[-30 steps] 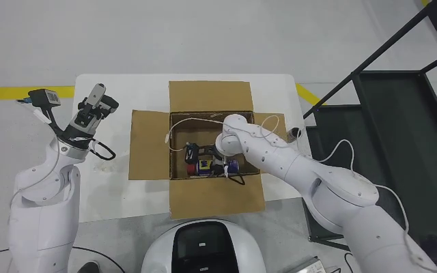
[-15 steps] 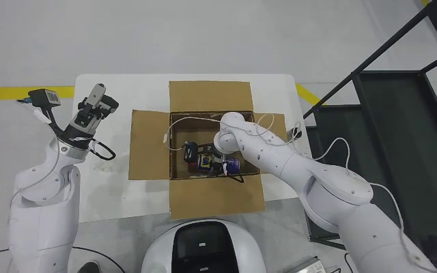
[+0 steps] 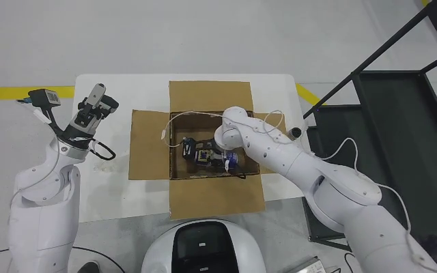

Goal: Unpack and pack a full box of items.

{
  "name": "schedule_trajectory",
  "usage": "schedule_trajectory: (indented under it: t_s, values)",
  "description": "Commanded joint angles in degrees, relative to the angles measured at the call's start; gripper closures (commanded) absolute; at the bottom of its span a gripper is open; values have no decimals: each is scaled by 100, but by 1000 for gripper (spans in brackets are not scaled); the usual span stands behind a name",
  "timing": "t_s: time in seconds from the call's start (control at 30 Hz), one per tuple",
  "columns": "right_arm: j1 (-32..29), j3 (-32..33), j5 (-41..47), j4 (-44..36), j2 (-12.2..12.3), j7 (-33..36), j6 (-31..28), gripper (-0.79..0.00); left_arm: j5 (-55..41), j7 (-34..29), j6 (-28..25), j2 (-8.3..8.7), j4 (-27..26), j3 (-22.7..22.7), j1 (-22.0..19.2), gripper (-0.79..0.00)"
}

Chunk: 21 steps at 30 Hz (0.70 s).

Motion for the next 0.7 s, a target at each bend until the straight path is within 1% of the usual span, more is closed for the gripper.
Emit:
schedule_trajectory:
  t_s: [0.0,0.1,0.2,0.3,0.4,0.53,0.67]
  values:
    - [-82,189,-46,-262,151,-128,-46,0,0,0,0,0,0,0,0,-785]
    - [-298,631,-192,-769,461,-479,-148,0,0,0,0,0,0,0,0,-785]
    - [-686,1272,-457,-1495,836,-1085,-416,0,0,0,0,0,0,0,0,-785]
    - [-1303,2013,-907,-2280,1221,-1637,-643,0,0,0,0,0,0,0,0,-785]
    - [-1991,2717,-1361,-3043,1533,-2098,-849,0,0,0,0,0,0,0,0,-785]
    - [-2856,3557,-1931,-3921,1823,-2857,-1093,0,0,0,0,0,0,0,0,-785]
    - [-3517,4209,-2399,-4472,1990,-3734,-1206,0,0,0,0,0,0,0,0,-785]
